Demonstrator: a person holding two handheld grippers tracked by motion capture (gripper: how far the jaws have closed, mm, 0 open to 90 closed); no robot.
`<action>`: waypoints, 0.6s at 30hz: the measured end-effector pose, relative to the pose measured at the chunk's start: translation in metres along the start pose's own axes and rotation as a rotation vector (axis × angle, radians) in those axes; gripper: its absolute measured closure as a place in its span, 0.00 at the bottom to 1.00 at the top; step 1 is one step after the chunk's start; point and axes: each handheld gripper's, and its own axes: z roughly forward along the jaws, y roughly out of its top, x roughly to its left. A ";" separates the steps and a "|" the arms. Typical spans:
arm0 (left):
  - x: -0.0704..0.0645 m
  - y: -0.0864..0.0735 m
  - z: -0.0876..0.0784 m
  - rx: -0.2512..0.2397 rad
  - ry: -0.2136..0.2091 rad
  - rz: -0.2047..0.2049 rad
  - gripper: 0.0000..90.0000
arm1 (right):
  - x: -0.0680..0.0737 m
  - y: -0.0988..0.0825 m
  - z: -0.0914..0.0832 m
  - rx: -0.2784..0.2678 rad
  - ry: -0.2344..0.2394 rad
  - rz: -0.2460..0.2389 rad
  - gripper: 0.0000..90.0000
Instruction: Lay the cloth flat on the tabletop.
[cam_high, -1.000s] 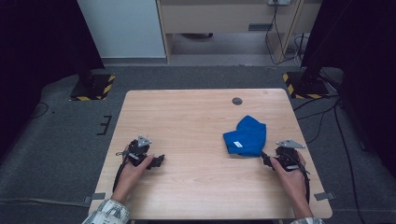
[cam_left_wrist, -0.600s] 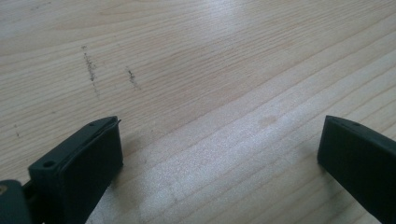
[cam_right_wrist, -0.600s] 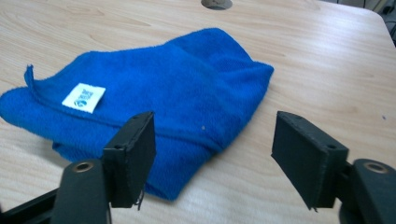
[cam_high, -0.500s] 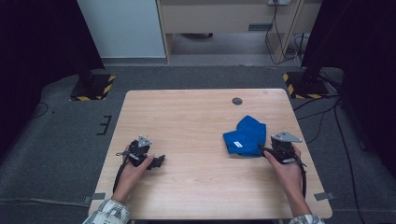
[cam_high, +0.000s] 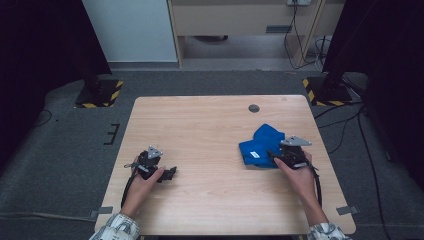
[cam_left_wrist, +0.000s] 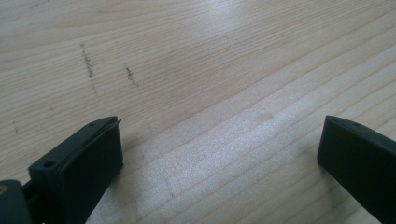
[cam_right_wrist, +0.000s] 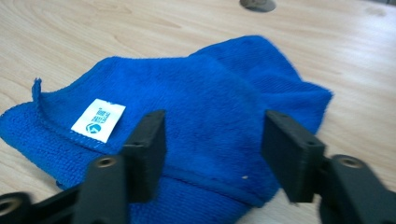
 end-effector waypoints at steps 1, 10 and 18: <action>0.000 0.000 0.000 0.000 0.000 0.000 0.00 | 0.000 0.000 0.000 0.000 0.000 0.000 0.36; 0.000 0.000 0.000 0.000 -0.002 0.001 0.00 | 0.004 -0.008 0.021 0.093 -0.006 0.006 0.22; 0.000 -0.001 0.000 -0.001 -0.005 0.004 0.00 | 0.003 -0.010 0.019 0.108 0.020 0.031 0.35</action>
